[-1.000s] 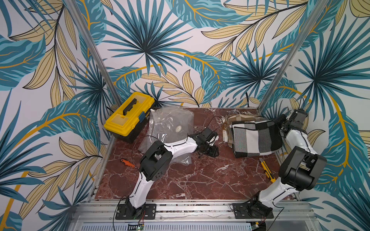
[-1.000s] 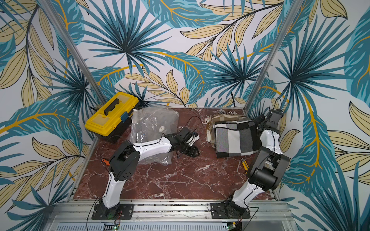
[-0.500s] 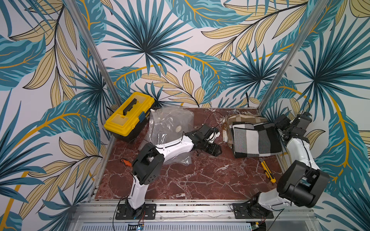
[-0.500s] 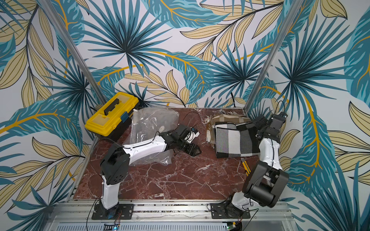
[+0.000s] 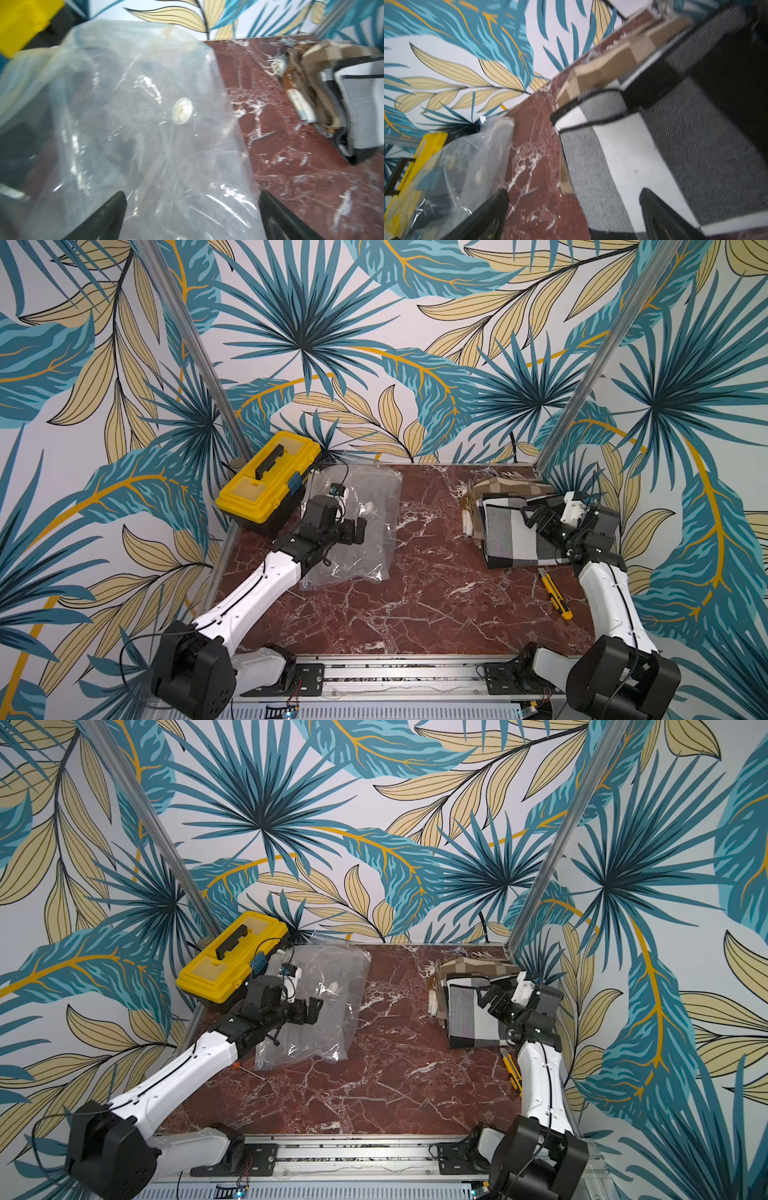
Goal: Take the blanket out of the vacuum bag
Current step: Reset both arms
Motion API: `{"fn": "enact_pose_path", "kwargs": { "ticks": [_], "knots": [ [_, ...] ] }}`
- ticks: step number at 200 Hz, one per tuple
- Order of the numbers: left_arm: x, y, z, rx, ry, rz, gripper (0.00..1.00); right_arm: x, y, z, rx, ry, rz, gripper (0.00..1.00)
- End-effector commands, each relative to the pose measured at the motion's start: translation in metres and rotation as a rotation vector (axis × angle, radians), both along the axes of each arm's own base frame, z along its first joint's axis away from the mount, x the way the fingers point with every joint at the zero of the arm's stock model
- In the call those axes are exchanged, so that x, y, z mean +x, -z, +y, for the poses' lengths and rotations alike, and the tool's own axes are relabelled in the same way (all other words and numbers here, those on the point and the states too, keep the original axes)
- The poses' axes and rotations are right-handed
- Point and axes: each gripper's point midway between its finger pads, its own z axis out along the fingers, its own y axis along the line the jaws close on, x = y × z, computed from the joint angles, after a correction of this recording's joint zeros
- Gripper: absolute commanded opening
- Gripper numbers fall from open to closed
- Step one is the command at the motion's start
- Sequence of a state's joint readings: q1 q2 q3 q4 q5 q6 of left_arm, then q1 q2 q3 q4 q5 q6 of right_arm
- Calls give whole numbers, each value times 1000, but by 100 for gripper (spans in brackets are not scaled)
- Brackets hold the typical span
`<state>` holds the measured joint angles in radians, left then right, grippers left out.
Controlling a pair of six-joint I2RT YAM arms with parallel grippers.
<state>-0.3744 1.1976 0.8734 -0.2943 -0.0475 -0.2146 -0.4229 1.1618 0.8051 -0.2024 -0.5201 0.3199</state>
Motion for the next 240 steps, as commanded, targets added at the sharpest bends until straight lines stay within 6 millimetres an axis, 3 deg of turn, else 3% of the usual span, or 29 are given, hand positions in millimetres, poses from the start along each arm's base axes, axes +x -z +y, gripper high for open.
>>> {"fn": "enact_pose_path", "kwargs": {
  "ticks": [1, 27, 56, 76, 105, 126, 159, 174, 194, 216, 225, 240],
  "knots": [
    [2, 5, 51, 83, -157, -91, 100, 3, 14, 37, -46, -139, -27, 99],
    [-5, 20, 80, 106, -229, -161, 100, 11, 55, 62, -181, -189, 35, 99],
    [3, 35, 108, 110, -318, -231, 100, 16, 78, 58, -265, -157, 17, 99],
    [13, 48, 123, 115, -356, -228, 100, 19, 81, 53, -303, -129, -42, 99],
    [22, 69, 127, 137, -352, -263, 100, 23, 78, 39, -344, -39, -139, 99],
    [35, 57, 122, 142, -305, -344, 100, 29, 72, 40, -364, -43, -176, 100],
    [53, 65, 127, 199, -260, -380, 100, 41, 64, 30, -427, -4, -234, 100],
    [49, 70, 137, 151, -290, -433, 100, 45, 68, 25, -440, 25, -259, 99],
    [37, 74, 126, 143, -233, -493, 100, 51, 72, 42, -472, -49, -244, 100],
    [39, 73, 158, 149, -416, -482, 100, 50, 83, 44, -550, 2, -228, 99],
    [38, 74, 160, 146, -431, -469, 100, 52, 82, 48, -593, 4, -285, 99],
    [35, 71, 157, 145, -413, -500, 100, 50, 86, 46, -583, 14, -219, 100]
  ]
}}
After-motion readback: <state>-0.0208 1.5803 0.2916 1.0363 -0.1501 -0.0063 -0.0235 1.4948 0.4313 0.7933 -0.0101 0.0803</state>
